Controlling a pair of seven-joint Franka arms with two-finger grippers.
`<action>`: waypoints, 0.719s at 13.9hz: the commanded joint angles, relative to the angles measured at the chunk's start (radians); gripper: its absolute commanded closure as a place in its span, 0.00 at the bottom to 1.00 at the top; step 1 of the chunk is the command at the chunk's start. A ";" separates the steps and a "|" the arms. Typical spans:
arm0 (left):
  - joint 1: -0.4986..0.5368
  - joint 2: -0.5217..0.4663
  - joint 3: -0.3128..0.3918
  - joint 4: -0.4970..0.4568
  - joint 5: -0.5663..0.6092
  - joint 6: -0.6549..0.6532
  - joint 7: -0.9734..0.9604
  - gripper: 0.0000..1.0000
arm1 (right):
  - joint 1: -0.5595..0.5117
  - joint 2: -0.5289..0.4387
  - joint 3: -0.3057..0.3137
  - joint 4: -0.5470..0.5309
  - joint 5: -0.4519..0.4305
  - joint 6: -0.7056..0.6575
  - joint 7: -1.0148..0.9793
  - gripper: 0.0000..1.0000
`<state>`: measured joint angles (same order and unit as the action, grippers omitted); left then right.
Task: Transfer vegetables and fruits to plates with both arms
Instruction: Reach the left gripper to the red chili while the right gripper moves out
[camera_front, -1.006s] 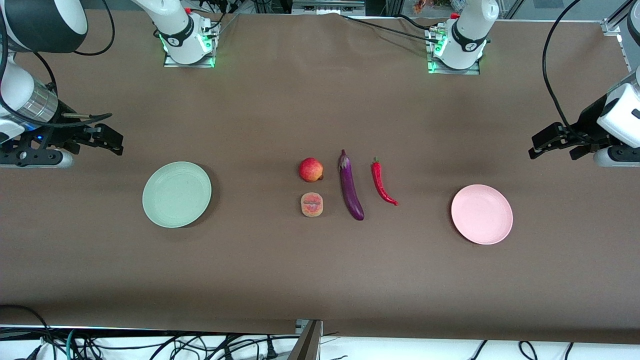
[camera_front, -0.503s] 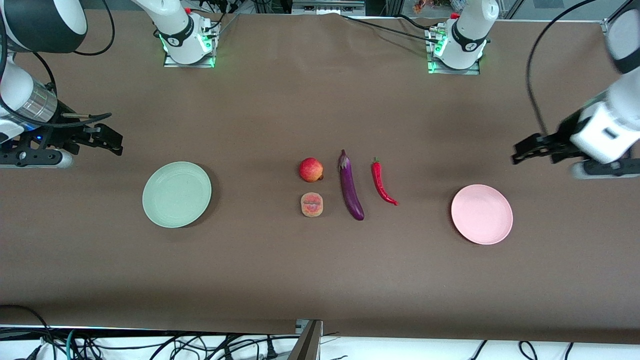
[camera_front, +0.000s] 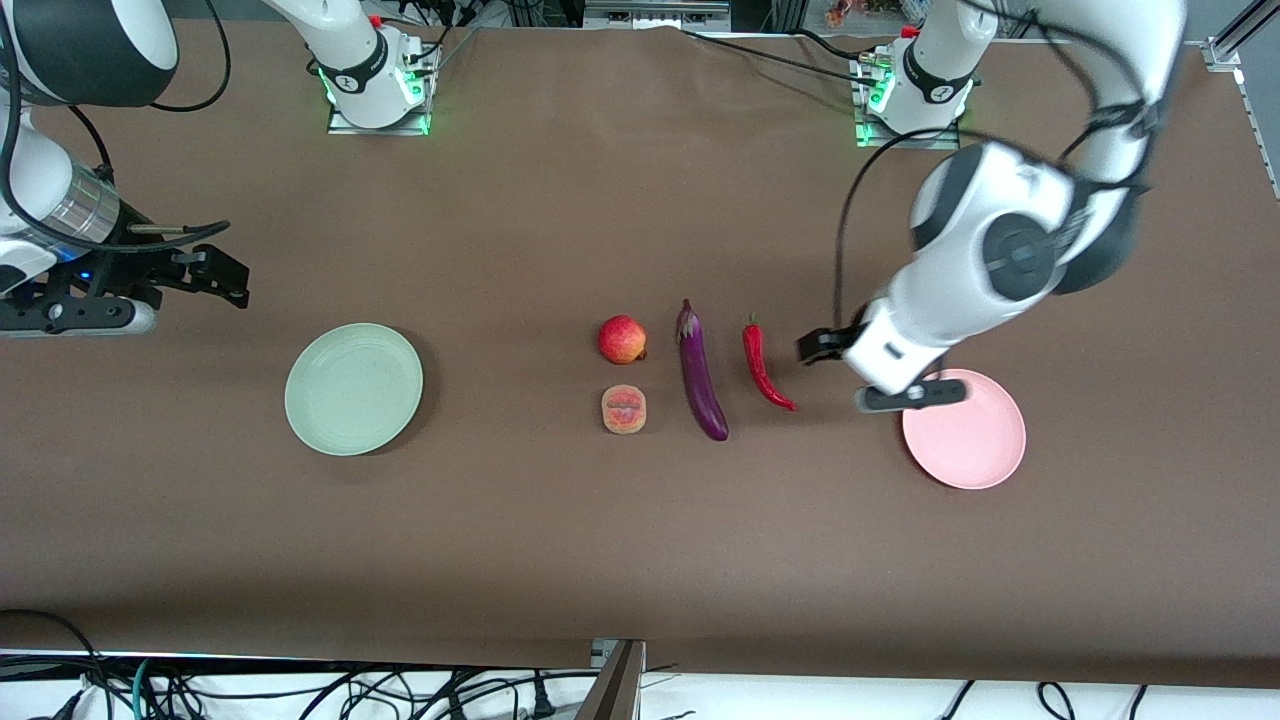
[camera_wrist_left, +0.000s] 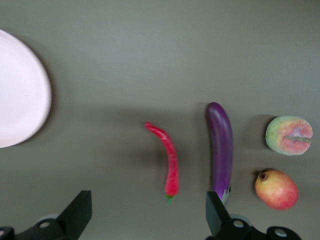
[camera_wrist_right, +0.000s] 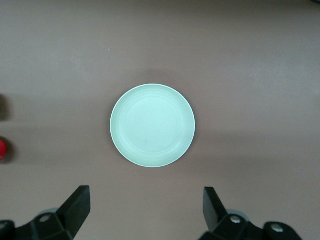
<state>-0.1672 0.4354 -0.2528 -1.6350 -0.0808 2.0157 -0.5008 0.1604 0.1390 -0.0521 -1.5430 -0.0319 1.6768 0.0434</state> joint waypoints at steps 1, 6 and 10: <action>-0.052 0.089 0.009 -0.037 0.021 0.146 -0.039 0.00 | 0.019 0.037 0.008 0.006 0.000 0.004 -0.031 0.00; -0.060 0.144 0.006 -0.195 0.159 0.354 -0.087 0.00 | 0.059 0.103 0.012 0.008 0.061 0.049 -0.010 0.00; -0.106 0.178 0.006 -0.209 0.162 0.354 -0.163 0.06 | 0.089 0.195 0.014 0.015 0.138 0.122 0.067 0.00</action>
<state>-0.2371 0.6017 -0.2518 -1.8327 0.0486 2.3605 -0.6161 0.2262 0.2867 -0.0393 -1.5445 0.0807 1.7590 0.0664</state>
